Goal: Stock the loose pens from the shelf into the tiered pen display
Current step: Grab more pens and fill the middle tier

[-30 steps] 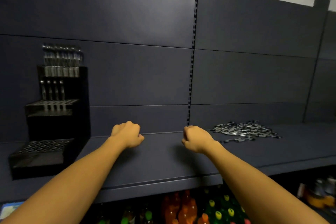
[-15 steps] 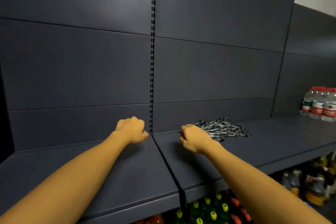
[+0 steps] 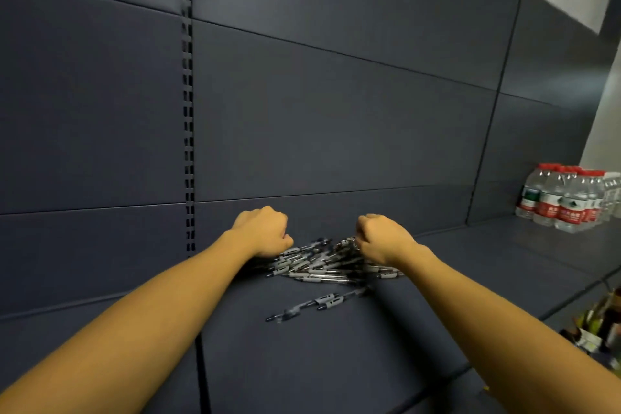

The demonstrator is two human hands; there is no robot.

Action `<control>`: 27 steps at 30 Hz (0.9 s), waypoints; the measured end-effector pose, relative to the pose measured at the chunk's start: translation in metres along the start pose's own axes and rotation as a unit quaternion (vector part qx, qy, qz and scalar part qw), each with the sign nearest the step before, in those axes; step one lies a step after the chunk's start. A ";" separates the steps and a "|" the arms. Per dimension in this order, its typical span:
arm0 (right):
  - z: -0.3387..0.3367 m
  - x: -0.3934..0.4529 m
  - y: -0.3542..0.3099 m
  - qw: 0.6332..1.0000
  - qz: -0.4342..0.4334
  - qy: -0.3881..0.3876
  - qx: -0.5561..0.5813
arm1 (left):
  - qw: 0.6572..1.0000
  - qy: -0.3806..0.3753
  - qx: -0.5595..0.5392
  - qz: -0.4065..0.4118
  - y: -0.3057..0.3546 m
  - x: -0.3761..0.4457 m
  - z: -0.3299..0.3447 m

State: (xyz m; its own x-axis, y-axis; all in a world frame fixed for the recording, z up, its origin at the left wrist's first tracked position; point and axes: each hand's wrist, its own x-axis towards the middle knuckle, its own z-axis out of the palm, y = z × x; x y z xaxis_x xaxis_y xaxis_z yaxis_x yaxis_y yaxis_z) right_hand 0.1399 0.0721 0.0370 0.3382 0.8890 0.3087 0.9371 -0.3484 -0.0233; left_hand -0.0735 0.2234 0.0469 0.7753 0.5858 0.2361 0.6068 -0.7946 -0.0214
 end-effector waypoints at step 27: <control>0.049 0.079 0.130 0.980 -0.181 -0.025 0.080 | 0.975 -0.199 -0.004 -0.094 0.087 0.057 0.056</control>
State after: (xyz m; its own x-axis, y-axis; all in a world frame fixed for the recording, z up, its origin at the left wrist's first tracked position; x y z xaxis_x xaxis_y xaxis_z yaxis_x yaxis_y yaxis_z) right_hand 0.2925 0.1120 0.0115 -0.0194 0.9603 0.2782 0.9967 0.0404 -0.0700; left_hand 0.0334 0.1972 0.0043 0.6573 0.7361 -0.1614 0.7453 -0.6667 -0.0056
